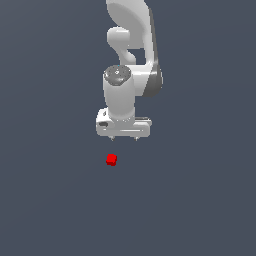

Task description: Pick up the red cube and move it to a goal position.

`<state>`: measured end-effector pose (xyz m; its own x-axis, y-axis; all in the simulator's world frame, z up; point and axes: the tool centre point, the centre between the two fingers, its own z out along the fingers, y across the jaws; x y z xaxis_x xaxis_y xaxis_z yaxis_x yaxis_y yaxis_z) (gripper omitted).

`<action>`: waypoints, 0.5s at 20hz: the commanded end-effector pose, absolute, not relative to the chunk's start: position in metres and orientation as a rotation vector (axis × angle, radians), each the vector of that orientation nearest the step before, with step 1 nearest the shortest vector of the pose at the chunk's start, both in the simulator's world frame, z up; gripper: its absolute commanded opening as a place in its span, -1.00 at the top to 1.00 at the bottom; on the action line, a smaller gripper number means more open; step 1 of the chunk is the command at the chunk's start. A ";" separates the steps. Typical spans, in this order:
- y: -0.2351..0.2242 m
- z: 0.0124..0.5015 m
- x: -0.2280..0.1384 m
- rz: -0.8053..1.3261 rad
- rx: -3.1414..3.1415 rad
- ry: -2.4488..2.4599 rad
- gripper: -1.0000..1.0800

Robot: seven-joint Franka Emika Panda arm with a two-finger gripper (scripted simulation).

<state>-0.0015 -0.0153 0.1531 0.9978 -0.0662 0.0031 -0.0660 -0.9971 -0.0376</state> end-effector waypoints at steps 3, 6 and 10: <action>-0.028 0.124 0.005 -0.004 -3.110 0.139 -0.92; -0.039 0.100 0.012 -0.003 -3.115 0.171 -0.92; -0.055 0.067 0.020 -0.002 -3.122 0.214 -0.92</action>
